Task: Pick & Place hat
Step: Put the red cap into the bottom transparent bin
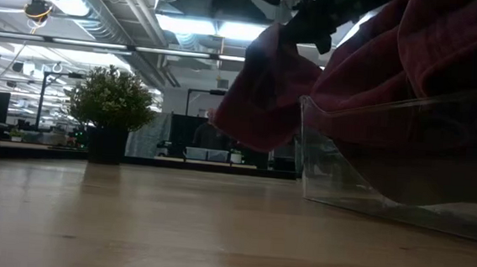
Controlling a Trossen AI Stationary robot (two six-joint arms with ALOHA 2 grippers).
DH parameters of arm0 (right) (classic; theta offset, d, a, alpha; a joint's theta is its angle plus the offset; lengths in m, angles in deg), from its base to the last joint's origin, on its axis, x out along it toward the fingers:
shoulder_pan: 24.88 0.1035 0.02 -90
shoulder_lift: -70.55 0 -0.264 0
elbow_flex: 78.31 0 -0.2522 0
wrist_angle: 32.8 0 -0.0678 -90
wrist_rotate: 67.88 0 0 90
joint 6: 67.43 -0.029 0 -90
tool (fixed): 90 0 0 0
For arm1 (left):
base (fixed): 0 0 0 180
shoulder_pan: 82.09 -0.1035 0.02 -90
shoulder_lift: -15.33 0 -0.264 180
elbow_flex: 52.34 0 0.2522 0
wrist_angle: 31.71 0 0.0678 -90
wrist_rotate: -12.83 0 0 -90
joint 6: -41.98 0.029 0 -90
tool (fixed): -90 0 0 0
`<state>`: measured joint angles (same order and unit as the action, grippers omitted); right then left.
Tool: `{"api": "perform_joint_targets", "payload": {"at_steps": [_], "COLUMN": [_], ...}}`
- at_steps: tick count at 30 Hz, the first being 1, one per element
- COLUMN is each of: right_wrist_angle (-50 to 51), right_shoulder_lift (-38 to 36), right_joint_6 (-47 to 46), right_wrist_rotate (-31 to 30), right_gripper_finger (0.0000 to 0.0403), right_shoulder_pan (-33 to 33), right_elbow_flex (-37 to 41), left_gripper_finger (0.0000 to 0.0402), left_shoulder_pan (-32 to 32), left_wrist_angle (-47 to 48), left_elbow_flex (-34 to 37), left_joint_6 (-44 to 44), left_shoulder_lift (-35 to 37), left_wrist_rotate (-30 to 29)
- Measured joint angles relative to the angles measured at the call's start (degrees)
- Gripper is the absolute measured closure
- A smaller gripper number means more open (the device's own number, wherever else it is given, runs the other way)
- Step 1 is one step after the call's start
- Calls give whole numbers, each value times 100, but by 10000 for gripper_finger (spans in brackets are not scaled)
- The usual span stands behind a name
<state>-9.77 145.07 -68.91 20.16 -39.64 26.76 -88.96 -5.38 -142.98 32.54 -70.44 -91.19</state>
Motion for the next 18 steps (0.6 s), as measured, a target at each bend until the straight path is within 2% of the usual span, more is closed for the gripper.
{"api": "perform_joint_targets", "payload": {"at_steps": [9, 18], "right_wrist_angle": [51, 71], "right_shoulder_lift": [0, 0], "right_joint_6": [-132, -343], "right_wrist_rotate": [2, 292], "right_gripper_finger": [368, 367], "right_shoulder_pan": [0, 2], "right_elbow_flex": [-2, -2], "left_gripper_finger": [166, 166], "left_shoulder_pan": [46, 86], "left_wrist_angle": [-51, 363], "left_elbow_flex": [0, 2], "left_joint_6": [-371, 220], "left_shoulder_lift": [-383, -529], "left_wrist_rotate": [-62, -1559]}}
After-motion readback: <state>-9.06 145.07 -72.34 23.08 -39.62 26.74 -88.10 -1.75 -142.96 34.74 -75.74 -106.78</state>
